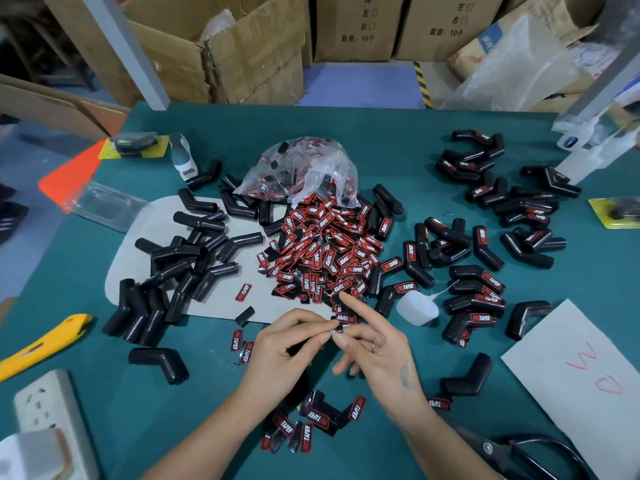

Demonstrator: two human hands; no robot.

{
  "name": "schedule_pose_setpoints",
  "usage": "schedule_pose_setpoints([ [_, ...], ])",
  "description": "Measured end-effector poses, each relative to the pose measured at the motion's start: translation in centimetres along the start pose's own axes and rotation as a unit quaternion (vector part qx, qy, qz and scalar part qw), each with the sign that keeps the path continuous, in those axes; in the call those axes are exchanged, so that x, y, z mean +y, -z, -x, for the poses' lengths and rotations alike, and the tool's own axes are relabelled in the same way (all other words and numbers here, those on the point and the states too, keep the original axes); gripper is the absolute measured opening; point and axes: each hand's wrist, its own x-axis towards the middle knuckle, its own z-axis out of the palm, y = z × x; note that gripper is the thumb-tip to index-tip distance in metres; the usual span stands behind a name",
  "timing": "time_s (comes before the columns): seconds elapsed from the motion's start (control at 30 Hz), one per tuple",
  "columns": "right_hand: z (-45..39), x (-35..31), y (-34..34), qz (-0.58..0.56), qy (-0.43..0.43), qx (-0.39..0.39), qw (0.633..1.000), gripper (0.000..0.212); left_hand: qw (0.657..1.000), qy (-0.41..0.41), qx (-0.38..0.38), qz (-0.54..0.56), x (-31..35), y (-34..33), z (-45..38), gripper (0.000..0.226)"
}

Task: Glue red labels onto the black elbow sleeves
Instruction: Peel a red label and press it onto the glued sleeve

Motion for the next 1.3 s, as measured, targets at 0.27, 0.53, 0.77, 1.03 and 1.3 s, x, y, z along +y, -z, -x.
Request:
schedule_pose_setpoints([
  [0.27, -0.2, -0.3, 0.1, -0.022, -0.012, -0.029, 0.999, 0.05, 0.998, 0.051, 0.007, 0.045, 0.2, 0.5, -0.3, 0.021],
  [0.53, -0.2, -0.5, -0.2, -0.024, -0.018, -0.024, 0.999, 0.053, 1.0, 0.009, 0.012, -0.007, 0.2, 0.3, -0.2, 0.019],
  [0.77, -0.2, 0.2, -0.1, -0.021, -0.006, -0.012, 1.0, 0.054, 0.997, -0.062, 0.017, -0.043, 0.0, -0.1, -0.1, 0.023],
  [1.03, -0.4, -0.2, 0.0, -0.015, 0.001, -0.039, 0.999, 0.051, 0.993, -0.086, 0.012, -0.085, -0.6, 0.3, -0.2, 0.024],
  [1.3, -0.4, 0.6, 0.2, -0.012, 0.026, -0.017, 0.999, 0.053, 0.999, 0.026, -0.008, 0.025, 0.2, 0.6, -0.1, 0.025],
])
